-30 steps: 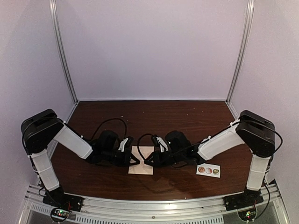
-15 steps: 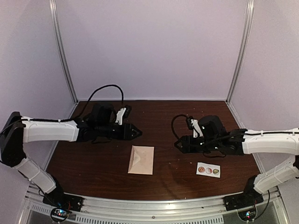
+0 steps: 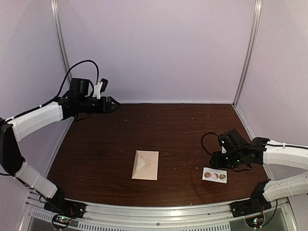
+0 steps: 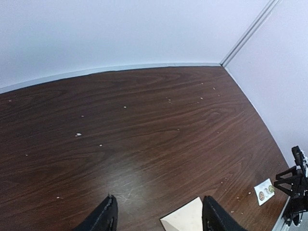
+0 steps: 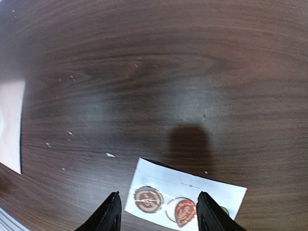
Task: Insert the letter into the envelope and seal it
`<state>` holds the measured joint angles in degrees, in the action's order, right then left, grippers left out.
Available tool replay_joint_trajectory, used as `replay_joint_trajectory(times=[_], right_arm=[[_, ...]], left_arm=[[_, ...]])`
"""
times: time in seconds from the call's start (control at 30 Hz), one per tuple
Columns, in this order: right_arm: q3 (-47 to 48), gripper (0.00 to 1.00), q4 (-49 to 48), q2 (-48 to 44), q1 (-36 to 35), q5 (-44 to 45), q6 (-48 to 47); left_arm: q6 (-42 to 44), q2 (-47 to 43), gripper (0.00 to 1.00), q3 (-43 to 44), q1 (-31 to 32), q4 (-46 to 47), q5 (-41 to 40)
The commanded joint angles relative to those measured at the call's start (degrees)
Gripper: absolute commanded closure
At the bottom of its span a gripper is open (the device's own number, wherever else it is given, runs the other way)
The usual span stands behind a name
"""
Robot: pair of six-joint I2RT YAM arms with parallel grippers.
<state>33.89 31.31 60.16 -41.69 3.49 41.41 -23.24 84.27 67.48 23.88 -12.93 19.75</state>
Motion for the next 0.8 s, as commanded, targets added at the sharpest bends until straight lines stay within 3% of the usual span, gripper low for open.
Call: replay_joint_trajectory(times=[0.0, 0.3, 0.77], right_arm=[[-1.95, 0.47, 6.08, 0.33, 0.39, 3.41, 3.47], [-2.29, 0.62, 5.23, 0.92, 0.16, -1.55, 3.24], [-3.58, 0.7, 3.03, 3.06, -2.38, -3.36, 2.98]], left_arm=[[3.56, -3.8, 0.38, -4.37, -4.17, 2.46, -0.9], [3.18, -3.06, 0.38, -5.33, -5.6, 2.26, 2.74], [2.59, -2.03, 0.38, -5.89, -5.6, 2.52, 3.01]])
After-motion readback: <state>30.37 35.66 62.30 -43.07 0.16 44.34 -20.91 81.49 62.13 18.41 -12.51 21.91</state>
